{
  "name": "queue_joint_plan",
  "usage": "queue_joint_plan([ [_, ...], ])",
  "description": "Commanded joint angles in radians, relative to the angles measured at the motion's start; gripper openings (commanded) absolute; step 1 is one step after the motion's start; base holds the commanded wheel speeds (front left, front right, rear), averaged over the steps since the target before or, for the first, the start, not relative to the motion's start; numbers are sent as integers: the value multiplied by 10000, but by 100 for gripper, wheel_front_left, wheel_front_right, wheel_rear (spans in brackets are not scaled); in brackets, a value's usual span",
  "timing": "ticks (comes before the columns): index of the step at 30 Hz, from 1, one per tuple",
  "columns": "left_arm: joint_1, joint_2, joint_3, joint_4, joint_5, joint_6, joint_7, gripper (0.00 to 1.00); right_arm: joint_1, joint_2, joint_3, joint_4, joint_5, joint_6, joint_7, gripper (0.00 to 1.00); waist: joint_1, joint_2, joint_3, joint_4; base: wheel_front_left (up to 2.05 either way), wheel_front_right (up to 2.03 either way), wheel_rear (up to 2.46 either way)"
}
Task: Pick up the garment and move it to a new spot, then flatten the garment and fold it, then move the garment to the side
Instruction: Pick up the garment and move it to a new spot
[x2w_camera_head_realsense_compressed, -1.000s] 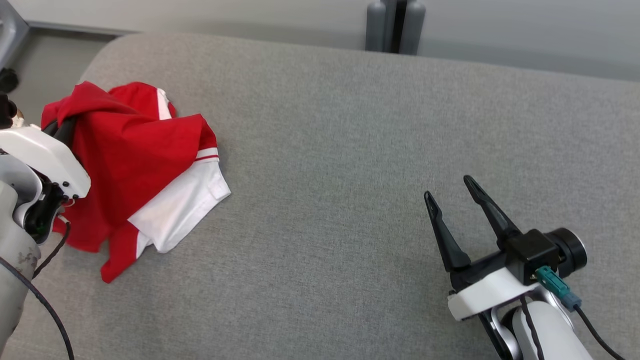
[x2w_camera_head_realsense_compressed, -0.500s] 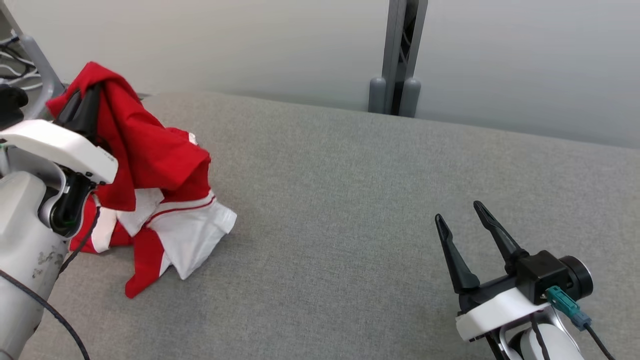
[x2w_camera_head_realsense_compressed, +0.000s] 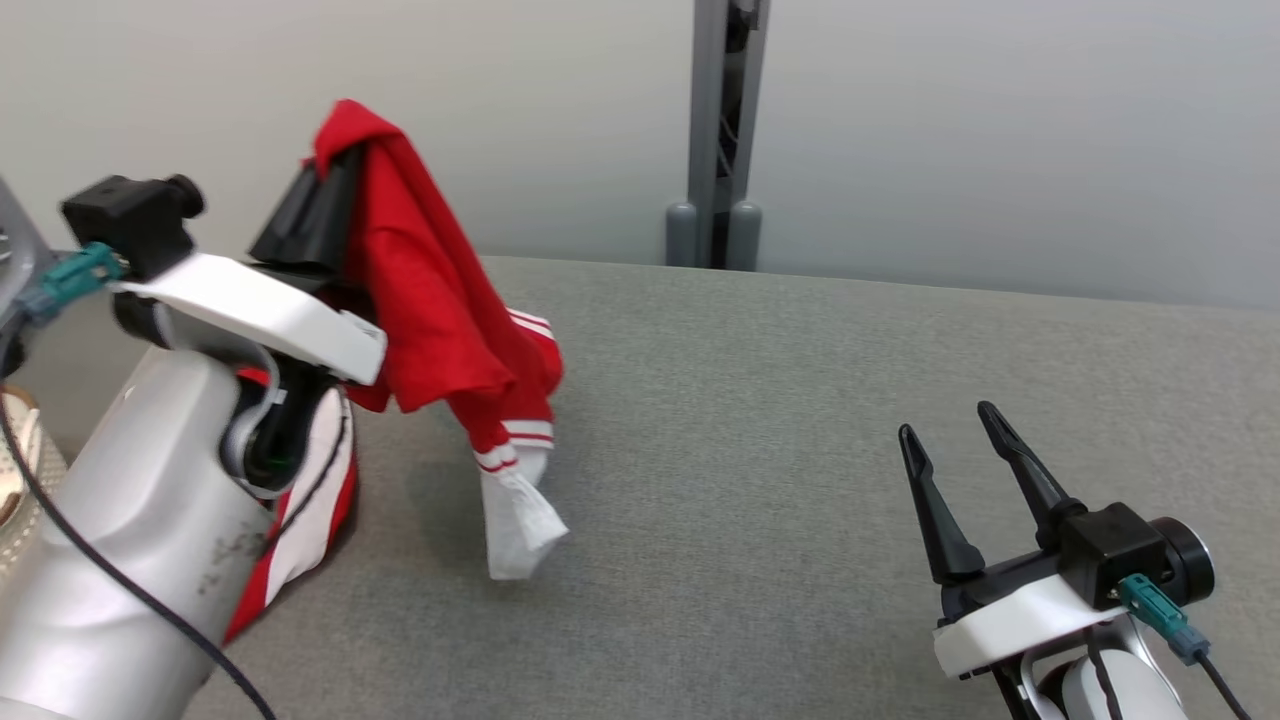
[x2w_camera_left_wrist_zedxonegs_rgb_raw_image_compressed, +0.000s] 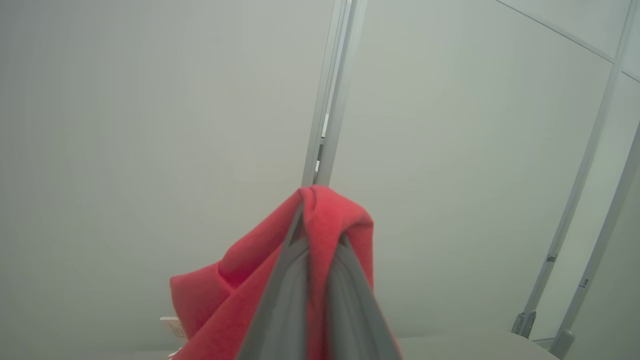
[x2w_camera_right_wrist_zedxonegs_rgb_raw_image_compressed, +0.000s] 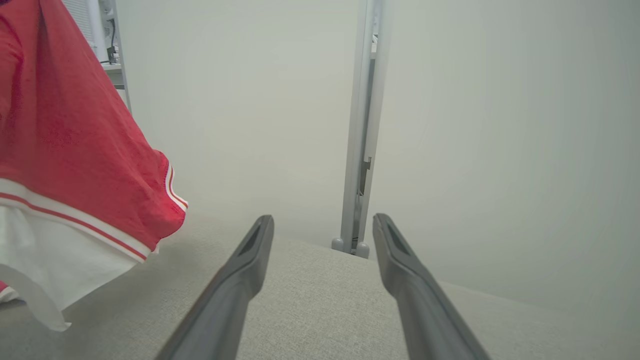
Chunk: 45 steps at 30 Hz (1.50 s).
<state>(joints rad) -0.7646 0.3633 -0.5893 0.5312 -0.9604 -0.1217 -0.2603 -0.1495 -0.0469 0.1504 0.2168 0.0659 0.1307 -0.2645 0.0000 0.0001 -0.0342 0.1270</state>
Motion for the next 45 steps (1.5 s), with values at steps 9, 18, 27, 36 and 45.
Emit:
queue_joint_plan([
  [9,377,-1379,-96,-343,723,-3,-53,0,-154,-65,-422,-147,-357,1,-23,100,0,-1,81,-1333,0,0,0],
  [18,498,-2418,-592,87,1451,-55,-54,0,-307,-62,-855,-307,-581,1,-23,100,0,-1,467,-2767,0,0,0],
  [27,414,-2987,-969,1273,2176,-56,-53,0,-504,-60,-726,-412,-380,1,-23,100,0,-1,1237,-4335,0,0,0],
  [36,458,-3107,-1980,3008,2391,-84,-53,100,-592,-60,-664,-386,-145,1,-23,100,0,-1,1674,-4909,0,0,0],
  [45,223,-3098,-1916,3318,2115,-22,-53,100,-540,-65,-804,-268,-168,-1,-23,100,0,-1,1436,-4243,0,0,0],
])
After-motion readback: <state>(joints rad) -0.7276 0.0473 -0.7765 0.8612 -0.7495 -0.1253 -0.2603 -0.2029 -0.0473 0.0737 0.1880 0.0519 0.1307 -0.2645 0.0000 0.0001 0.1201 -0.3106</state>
